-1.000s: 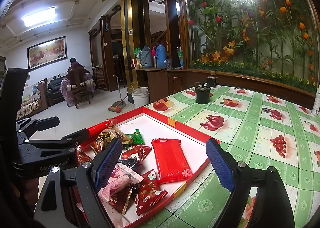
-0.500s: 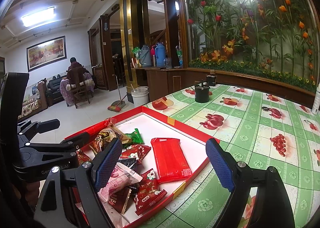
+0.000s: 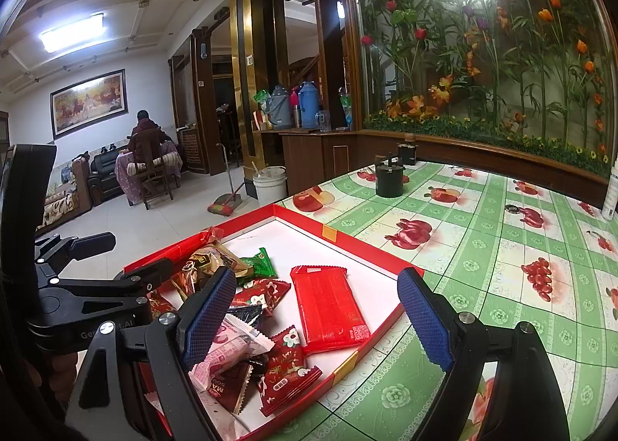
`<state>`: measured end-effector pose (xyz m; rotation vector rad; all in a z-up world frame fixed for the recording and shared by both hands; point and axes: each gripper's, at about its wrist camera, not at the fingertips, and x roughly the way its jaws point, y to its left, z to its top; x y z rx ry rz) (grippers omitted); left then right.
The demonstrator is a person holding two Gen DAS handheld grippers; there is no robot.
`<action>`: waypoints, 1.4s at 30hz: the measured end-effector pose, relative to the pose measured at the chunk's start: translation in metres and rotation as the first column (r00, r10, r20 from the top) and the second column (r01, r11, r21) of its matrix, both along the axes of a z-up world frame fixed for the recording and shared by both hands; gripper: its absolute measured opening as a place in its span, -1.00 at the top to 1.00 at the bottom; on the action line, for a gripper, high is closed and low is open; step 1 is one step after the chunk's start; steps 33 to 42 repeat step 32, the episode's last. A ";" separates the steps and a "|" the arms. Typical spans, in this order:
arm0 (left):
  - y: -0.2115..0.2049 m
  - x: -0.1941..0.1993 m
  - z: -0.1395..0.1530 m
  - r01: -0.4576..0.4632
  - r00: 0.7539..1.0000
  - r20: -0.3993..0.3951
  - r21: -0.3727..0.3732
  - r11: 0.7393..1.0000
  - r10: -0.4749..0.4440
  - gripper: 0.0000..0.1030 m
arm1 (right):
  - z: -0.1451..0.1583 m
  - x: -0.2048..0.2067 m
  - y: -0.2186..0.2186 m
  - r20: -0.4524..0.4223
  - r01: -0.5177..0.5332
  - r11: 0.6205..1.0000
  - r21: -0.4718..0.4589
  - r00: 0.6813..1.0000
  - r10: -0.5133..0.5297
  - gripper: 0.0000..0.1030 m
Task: Organize snacks
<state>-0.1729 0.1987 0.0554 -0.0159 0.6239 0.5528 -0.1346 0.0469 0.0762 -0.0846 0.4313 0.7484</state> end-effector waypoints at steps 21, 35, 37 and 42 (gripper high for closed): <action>0.001 0.002 -0.004 0.005 1.000 -0.008 -0.008 1.000 -0.005 -0.66 | -0.005 0.001 -0.003 -0.008 0.005 1.000 -0.002 1.000 -0.005 -0.69; -0.003 0.005 -0.006 0.029 1.000 0.006 -0.004 1.000 -0.029 -0.66 | -0.008 0.000 -0.003 -0.016 0.006 1.000 -0.005 1.000 -0.006 -0.69; -0.003 0.005 -0.006 0.029 1.000 0.006 -0.004 1.000 -0.029 -0.66 | -0.008 0.000 -0.003 -0.016 0.006 1.000 -0.005 1.000 -0.006 -0.69; -0.003 0.005 -0.006 0.029 1.000 0.006 -0.004 1.000 -0.029 -0.66 | -0.008 0.000 -0.003 -0.016 0.006 1.000 -0.005 1.000 -0.006 -0.69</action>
